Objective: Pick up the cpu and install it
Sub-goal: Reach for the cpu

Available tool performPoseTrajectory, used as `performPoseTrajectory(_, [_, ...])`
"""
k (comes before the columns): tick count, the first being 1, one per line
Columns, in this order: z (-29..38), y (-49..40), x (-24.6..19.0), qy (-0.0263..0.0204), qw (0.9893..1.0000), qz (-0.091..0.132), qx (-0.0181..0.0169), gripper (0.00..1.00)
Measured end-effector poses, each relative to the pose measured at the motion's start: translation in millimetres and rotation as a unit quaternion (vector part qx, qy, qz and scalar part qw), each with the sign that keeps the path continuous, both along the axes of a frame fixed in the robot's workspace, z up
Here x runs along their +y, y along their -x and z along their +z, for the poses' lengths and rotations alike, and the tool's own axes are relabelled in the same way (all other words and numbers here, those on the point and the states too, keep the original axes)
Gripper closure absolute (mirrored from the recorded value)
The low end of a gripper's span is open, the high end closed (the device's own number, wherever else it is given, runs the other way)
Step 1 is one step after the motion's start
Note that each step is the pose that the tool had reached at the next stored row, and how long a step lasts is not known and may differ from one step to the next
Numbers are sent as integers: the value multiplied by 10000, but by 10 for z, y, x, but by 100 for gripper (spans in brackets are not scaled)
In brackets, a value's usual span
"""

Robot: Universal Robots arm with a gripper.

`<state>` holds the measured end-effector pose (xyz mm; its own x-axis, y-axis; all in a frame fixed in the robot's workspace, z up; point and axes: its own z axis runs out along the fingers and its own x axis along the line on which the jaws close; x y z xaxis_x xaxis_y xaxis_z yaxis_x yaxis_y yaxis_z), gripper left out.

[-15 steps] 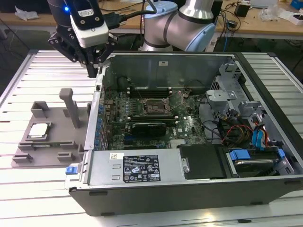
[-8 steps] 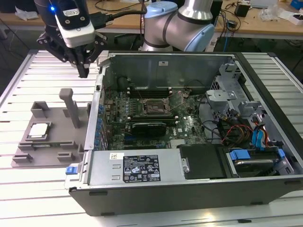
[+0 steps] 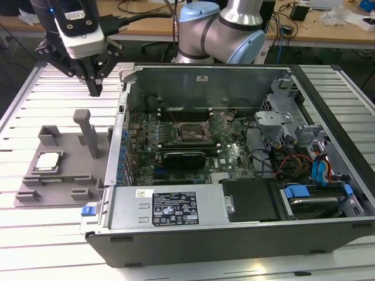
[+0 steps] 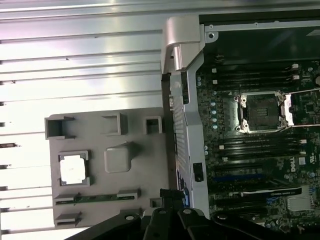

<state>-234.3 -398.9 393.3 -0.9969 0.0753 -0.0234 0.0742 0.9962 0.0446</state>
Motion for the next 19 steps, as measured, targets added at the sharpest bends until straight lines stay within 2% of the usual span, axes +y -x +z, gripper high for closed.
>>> performPoseTrajectory(19, [0, 295, 0, 2, 10000, 1, 0, 89])
